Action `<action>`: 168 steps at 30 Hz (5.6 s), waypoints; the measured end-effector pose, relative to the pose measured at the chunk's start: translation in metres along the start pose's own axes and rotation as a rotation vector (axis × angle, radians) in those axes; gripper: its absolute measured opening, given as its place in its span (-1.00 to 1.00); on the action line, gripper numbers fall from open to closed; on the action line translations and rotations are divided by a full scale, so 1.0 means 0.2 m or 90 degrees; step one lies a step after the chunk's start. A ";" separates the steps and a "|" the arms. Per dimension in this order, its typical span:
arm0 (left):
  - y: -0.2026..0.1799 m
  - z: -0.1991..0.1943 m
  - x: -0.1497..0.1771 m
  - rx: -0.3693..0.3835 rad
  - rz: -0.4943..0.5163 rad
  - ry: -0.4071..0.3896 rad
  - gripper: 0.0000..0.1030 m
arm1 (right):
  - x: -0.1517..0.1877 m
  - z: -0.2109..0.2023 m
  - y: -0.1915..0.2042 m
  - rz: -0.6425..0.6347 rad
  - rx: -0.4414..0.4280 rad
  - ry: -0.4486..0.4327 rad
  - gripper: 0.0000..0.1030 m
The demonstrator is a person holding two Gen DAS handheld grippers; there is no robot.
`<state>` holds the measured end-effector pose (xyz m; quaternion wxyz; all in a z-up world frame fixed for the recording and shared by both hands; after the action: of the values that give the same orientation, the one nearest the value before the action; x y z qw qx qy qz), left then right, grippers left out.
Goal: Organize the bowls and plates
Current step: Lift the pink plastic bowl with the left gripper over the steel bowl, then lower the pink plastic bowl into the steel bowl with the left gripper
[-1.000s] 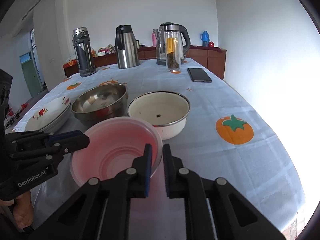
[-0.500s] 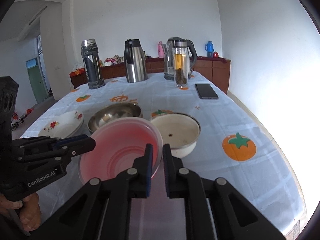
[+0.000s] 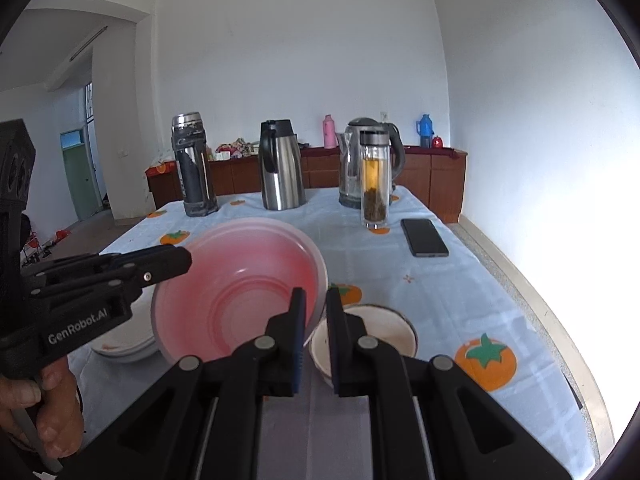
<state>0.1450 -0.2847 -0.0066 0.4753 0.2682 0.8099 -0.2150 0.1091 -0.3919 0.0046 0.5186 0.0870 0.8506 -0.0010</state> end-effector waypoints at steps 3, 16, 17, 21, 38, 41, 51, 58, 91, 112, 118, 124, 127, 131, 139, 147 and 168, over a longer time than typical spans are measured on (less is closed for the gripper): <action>0.03 0.00 -0.06 -0.006 0.006 -0.022 -0.74 | -0.05 0.03 0.02 -0.001 -0.002 -0.006 -0.80; 0.23 0.13 -0.05 -0.010 -0.039 0.001 -0.74 | -0.07 0.21 0.11 -0.020 -0.006 0.031 -0.80; 0.24 0.14 -0.04 -0.008 -0.044 0.009 -0.74 | -0.06 0.23 0.11 -0.018 -0.008 0.037 -0.80; 0.28 0.20 0.00 -0.006 -0.063 0.034 -0.74 | -0.04 0.29 0.12 -0.024 -0.007 0.058 -0.80; 0.35 0.31 0.10 0.003 -0.089 0.069 -0.74 | 0.05 0.46 0.14 -0.034 -0.001 0.116 -0.79; 0.36 0.32 0.10 0.010 -0.095 0.070 -0.74 | 0.07 0.47 0.14 -0.037 0.003 0.124 -0.79; 0.38 0.34 0.12 0.007 -0.099 0.085 -0.74 | 0.10 0.50 0.15 -0.046 0.010 0.138 -0.77; 0.38 0.35 0.13 0.003 -0.099 0.088 -0.74 | 0.10 0.49 0.16 -0.050 0.011 0.138 -0.77; 0.40 0.41 0.18 -0.001 -0.088 0.129 -0.74 | 0.11 0.51 0.18 -0.064 0.012 0.147 -0.75; 0.41 0.45 0.22 -0.003 -0.077 0.155 -0.74 | 0.16 0.55 0.19 -0.071 0.008 0.172 -0.73; 0.43 0.45 0.22 -0.011 -0.081 0.158 -0.74 | 0.18 0.57 0.20 -0.072 0.003 0.180 -0.73; 0.43 0.45 0.23 -0.009 -0.077 0.159 -0.74 | 0.19 0.57 0.20 -0.073 0.003 0.180 -0.71; 0.42 0.45 0.23 -0.012 -0.071 0.159 -0.74 | 0.19 0.57 0.21 -0.071 0.002 0.181 -0.71; 0.42 0.45 0.23 -0.012 -0.071 0.158 -0.74 | 0.19 0.57 0.20 -0.072 0.002 0.181 -0.71; 0.39 0.45 0.23 -0.025 -0.044 0.151 -0.74 | 0.21 0.58 0.20 -0.069 0.001 0.181 -0.71; 0.39 0.45 0.22 -0.028 -0.040 0.149 -0.73 | 0.21 0.57 0.20 -0.068 0.001 0.181 -0.71; 0.37 0.45 0.22 -0.016 -0.038 0.147 -0.46 | 0.22 0.56 0.19 -0.068 -0.001 0.179 -0.71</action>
<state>0.2333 -0.2728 -0.0942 0.3758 0.2613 0.8693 -0.1866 0.1949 -0.3576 -0.0819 0.3935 0.0407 0.9183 -0.0159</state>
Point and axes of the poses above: each gripper's, at about its wrist camera, not at the fingertips, and z roughly the way its jaws point, y to its left, x to its underside, the point moved 9 cm from there along z, roughly the way its jaws point, and after that the axes turned 3 degrees about x, right-handed, at the moved point
